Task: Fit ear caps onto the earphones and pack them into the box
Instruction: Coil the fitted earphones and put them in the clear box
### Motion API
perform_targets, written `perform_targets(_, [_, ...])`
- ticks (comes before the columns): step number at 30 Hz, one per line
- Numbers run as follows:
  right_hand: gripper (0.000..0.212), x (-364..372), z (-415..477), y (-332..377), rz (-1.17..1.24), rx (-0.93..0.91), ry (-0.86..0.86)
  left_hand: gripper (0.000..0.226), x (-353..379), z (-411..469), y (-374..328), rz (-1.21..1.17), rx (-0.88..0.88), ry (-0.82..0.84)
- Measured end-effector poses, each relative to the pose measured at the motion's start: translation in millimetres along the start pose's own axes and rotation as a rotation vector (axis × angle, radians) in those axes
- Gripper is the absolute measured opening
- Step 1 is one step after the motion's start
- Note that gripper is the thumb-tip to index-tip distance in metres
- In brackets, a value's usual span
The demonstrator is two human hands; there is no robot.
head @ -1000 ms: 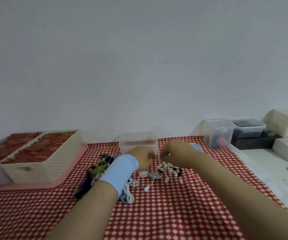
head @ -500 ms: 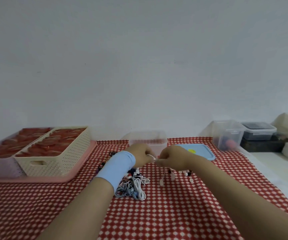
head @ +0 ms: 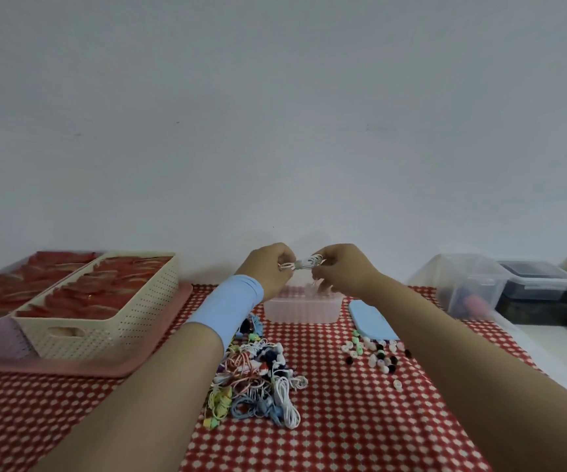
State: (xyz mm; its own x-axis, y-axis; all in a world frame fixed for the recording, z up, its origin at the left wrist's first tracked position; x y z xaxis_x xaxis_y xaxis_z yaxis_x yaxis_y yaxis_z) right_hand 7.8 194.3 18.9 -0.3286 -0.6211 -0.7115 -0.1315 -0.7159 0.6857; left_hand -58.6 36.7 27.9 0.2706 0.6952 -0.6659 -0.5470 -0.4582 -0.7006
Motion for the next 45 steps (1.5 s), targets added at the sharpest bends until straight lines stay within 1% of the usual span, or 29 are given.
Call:
perform_targets(3, [0.018, 11, 20, 1, -0.158, -0.05, -0.049, 0.019, 5, 11, 12, 0.058, -0.051, 0.037])
perform_targets(5, [0.019, 20, 30, -4, -0.211, -0.045, -0.061, 0.025, 10, 15, 20, 0.117, -0.075, 0.104])
perform_targets(8, [0.019, 37, 38, -15, -0.312, -0.008, 0.0, 0.038, 15, 15, 34, 0.195, -0.092, 0.207])
perform_targets(11, [0.038, 44, 39, -22, -0.405, 0.03, 0.04, 0.043, 10, 12, 43, 0.24, -0.074, 0.225])
perform_targets(12, [0.043, 42, 39, -22, -0.412, 0.033, 0.028, 0.042, 6, 11, 45, 0.227, -0.072, 0.214])
perform_targets(13, [0.044, 39, 38, -20, -0.415, 0.021, 0.008, 0.04, 1, 9, 46, 0.207, -0.067, 0.201])
perform_targets(15, [0.035, 31, 33, -11, -0.385, -0.019, -0.034, 0.03, -7, 3, 47, 0.178, -0.051, 0.173])
perform_targets(17, [0.026, 27, 25, 0, -0.295, -0.066, -0.046, 0.02, -12, -6, 48, 0.155, -0.053, 0.176])
perform_targets(18, [0.023, 29, 20, 7, -0.269, -0.096, -0.025, 0.017, -12, -11, 48, 0.148, -0.063, 0.202])
perform_targets(20, [0.019, 40, 6, 23, -0.289, -0.159, 0.076, 0.013, -10, -23, 48, 0.159, -0.087, 0.274])
perform_targets(22, [0.016, 57, -8, 32, -0.341, -0.173, 0.216, 0.015, -9, -38, 48, 0.218, -0.103, 0.338])
perform_targets(24, [0.017, 74, -21, 36, -0.397, -0.175, 0.31, 0.02, -8, -50, 48, 0.26, -0.111, 0.374])
perform_targets(26, [0.024, 90, -31, 39, -0.475, -0.203, 0.344, 0.023, -9, -62, 52, 0.292, -0.132, 0.37])
perform_targets(27, [0.031, 96, -35, 39, -0.495, -0.207, 0.349, 0.019, -10, -66, 54, 0.309, -0.14, 0.366])
perform_targets(29, [0.054, 106, -41, 40, -0.476, -0.191, 0.349, 0.01, -11, -72, 63, 0.325, -0.178, 0.368])
perform_targets(31, [0.07, 111, -43, 35, -0.427, -0.166, 0.334, 0.02, -10, -78, 69, 0.293, -0.217, 0.391])
perform_targets(32, [0.071, 112, -44, 32, -0.399, -0.15, 0.322, 0.025, -10, -81, 71, 0.268, -0.236, 0.394])
perform_targets(34, [0.06, 112, -45, 28, -0.346, -0.127, 0.284, 0.028, -12, -85, 73, 0.249, -0.243, 0.379])
perform_targets(36, [0.043, 107, -48, 28, -0.315, -0.135, 0.221, 0.021, -13, -85, 73, 0.248, -0.234, 0.354])
perform_targets(38, [0.035, 101, -51, 28, -0.283, -0.147, 0.175, 0.016, -13, -83, 74, 0.266, -0.232, 0.337])
perform_targets(42, [0.046, 101, -58, 36, -0.232, -0.233, 0.195, 0.022, -14, -87, 70, 0.309, -0.208, 0.277])
perform_targets(45, [0.045, 102, -59, 45, -0.187, -0.295, 0.213, 0.021, -25, -90, 58, 0.23, -0.17, 0.156])
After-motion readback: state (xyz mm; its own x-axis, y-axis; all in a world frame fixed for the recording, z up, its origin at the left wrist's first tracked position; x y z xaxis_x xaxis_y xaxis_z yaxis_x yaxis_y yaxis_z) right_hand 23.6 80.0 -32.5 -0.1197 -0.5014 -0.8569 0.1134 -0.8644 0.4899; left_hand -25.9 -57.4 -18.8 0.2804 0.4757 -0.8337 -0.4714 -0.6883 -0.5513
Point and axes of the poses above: each hand's wrist, its own z-axis towards the middle knuckle, its own x-axis out of the palm, y = z × x, the point moved 5 cm from there along z, towards the middle knuckle, and after that the axes turned 9 degrees about -z, right-handed, at the moved point
